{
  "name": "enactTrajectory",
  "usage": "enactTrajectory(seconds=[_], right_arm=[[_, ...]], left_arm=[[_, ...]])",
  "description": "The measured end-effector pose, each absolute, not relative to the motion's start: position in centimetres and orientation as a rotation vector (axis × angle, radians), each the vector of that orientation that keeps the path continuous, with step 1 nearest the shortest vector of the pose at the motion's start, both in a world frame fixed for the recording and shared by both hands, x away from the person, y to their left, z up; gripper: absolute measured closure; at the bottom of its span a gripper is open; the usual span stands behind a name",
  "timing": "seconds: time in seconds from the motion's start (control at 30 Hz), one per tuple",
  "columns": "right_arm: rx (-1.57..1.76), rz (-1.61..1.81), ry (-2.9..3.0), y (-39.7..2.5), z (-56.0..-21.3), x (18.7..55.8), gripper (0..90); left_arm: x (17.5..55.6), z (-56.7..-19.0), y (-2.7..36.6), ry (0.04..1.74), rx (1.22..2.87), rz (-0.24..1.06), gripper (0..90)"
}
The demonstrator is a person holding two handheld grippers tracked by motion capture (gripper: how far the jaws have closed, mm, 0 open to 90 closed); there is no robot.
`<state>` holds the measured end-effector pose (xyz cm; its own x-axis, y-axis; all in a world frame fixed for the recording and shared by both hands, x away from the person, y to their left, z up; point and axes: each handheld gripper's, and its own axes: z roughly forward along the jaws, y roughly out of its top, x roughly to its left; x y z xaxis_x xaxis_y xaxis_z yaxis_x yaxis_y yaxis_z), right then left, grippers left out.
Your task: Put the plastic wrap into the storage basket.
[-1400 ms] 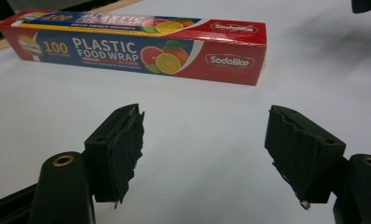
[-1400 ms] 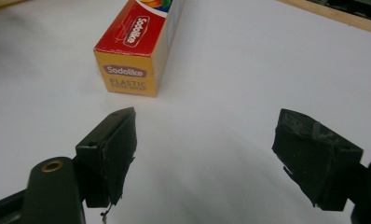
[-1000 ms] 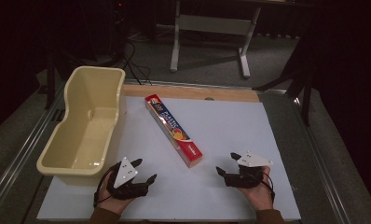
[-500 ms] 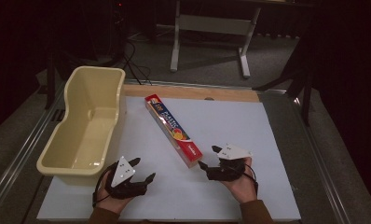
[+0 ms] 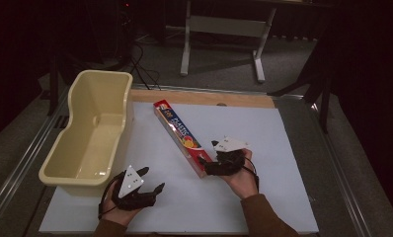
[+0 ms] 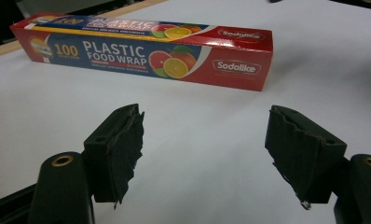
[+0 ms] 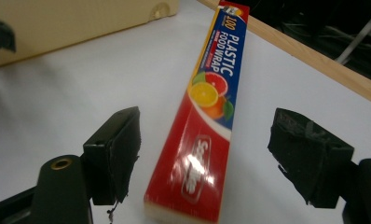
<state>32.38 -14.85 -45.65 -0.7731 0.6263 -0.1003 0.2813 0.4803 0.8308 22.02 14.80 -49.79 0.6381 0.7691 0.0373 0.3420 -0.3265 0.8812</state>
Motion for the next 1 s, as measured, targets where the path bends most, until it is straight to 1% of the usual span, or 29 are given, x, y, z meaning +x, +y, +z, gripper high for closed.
enactTrajectory(seconds=[0.2, 0.47, 0.8, 0.97, 1.0], right_arm=[[0.795, 1.164, 2.376, -12.7, -46.5, 34.6, 22.6], [0.866, 1.122, 2.418, -11.2, -47.9, 36.3, 22.3], [0.931, 1.065, 2.491, -9.8, -49.4, 37.9, 19.3], [0.99, 0.974, 2.521, -9.3, -50.2, 38.9, 20.6], [1.032, 0.942, 2.534, -9.2, -50.5, 39.4, 22.8]], left_arm=[[22.0, -49.7, 14.9, 0.872, 1.92, 0.579, 27.3], [22.1, -49.7, 14.9, 0.873, 1.917, 0.574, 27.3], [22.0, -49.7, 14.9, 0.871, 1.919, 0.576, 27.3], [22.0, -49.8, 14.8, 0.861, 1.92, 0.573, 27.3], [22.0, -49.8, 14.7, 0.86, 1.922, 0.573, 27.3]])
